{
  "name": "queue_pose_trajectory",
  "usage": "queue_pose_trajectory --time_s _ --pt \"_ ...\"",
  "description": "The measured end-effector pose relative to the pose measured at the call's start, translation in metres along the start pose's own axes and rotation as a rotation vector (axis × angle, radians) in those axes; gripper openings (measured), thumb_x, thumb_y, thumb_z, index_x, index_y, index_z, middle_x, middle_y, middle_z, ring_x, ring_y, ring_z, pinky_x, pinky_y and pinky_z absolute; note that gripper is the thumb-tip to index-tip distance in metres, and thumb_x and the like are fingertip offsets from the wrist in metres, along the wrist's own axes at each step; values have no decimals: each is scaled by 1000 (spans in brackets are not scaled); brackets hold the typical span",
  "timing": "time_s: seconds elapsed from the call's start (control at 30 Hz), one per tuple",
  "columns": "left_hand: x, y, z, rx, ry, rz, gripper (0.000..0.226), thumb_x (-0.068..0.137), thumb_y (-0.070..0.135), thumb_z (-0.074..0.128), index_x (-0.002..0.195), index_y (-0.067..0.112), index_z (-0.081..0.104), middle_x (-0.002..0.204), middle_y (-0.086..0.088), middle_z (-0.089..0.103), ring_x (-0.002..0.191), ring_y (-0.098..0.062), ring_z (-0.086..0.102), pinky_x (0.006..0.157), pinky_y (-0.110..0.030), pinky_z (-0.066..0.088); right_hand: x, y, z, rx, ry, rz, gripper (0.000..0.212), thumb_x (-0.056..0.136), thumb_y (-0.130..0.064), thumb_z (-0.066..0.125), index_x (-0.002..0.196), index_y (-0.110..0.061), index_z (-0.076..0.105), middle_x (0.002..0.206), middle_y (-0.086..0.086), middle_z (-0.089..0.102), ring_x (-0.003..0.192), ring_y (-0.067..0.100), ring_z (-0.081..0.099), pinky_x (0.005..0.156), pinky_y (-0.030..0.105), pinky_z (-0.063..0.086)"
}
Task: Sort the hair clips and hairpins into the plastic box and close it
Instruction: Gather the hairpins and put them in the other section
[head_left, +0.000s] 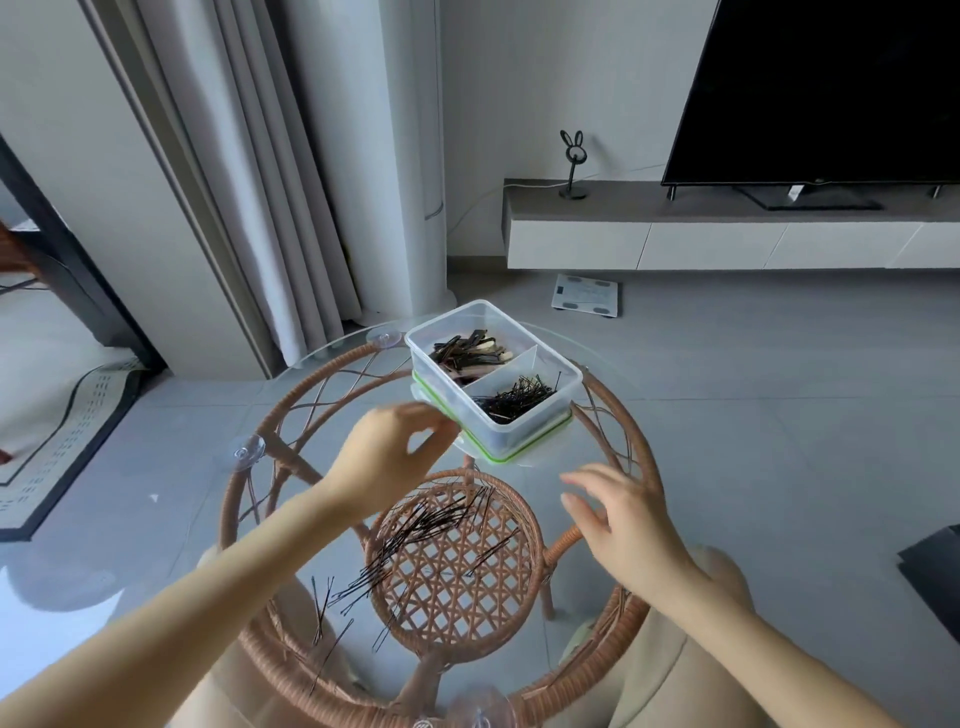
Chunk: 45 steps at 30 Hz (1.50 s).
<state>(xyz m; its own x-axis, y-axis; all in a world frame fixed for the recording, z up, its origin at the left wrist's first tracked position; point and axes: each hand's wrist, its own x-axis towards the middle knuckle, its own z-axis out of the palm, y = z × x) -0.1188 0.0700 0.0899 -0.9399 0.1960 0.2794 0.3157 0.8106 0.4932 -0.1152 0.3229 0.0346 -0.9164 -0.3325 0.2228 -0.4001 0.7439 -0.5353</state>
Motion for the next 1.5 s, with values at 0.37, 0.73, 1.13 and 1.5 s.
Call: queue_pose_trajectory --time_s 0.37,0.73,1.13,1.5 --pt "-119 -30 73 173 25 -514 66 91 51 -2 148 23 16 157 -2 10 145 -27 -5 117 -35 -9 -24 -53 93 -99 -24 257 50 100 -26 20 146 -8 11 156 12 9 145 21 0 114 30 -11" --pt "-63 -21 97 -202 29 -451 53 98 42 15 146 19 24 153 0 30 145 -21 17 119 -35 14 -19 -76 107 3 -129 1 60 91 -1 37 146 -9 13 156 9 15 145 18 7 112 19 -6" --pt "-55 -35 73 -906 137 -458 49 90 49 32 129 24 47 122 11 58 124 -12 51 98 -26 42 15 -62 78 229 -141 33 43 98 -13 34 140 -14 34 145 6 42 130 16 42 107 25 35" --pt "-108 -30 36 77 -181 -281 56 84 60 45 128 27 53 127 9 52 118 -13 44 102 -29 36 -21 -66 78 -37 -348 -219 48 97 -14 34 144 -18 24 152 -2 29 141 10 21 113 19 8"
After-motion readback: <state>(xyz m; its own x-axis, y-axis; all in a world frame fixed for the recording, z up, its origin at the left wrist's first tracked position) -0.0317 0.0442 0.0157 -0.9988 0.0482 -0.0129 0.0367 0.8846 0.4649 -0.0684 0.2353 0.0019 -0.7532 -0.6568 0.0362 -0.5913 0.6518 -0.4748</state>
